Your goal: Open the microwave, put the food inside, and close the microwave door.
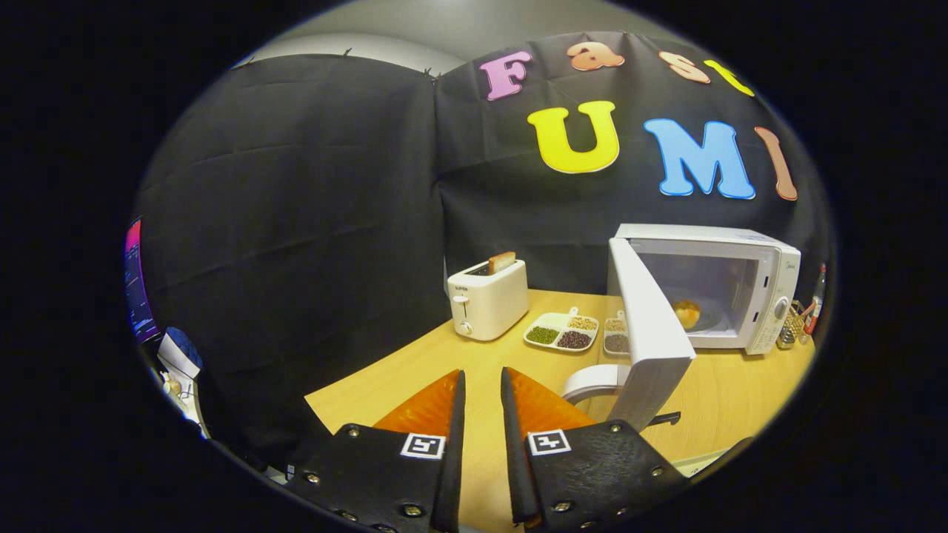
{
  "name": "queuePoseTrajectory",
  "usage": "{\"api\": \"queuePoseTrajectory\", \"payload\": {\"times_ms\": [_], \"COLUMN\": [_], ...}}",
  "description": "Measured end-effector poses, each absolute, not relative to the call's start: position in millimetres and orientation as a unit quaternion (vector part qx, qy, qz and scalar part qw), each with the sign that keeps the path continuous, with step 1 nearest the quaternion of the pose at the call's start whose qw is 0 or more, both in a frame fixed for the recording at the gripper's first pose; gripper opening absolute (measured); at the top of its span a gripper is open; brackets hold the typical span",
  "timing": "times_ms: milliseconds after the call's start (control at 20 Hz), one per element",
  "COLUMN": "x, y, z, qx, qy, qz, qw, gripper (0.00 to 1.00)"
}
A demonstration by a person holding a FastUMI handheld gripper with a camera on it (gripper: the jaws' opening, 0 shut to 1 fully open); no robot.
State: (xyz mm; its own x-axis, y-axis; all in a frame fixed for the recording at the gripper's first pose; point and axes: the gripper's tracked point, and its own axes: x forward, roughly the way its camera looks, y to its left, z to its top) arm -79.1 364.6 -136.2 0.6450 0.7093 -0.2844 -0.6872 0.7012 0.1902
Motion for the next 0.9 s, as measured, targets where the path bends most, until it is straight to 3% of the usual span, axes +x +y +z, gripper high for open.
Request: {"api": "queuePoseTrajectory", "payload": {"times_ms": [100, 900], "x": [-71.2, -41.3], "y": [355.2, 293.3], "z": [-139.6, -153.3], "qx": [0.03, 0.034], "qy": [0.179, 0.201], "qz": [0.37, 0.339], "qw": [0.911, 0.919], "gripper": [0.04, 0.01]}}
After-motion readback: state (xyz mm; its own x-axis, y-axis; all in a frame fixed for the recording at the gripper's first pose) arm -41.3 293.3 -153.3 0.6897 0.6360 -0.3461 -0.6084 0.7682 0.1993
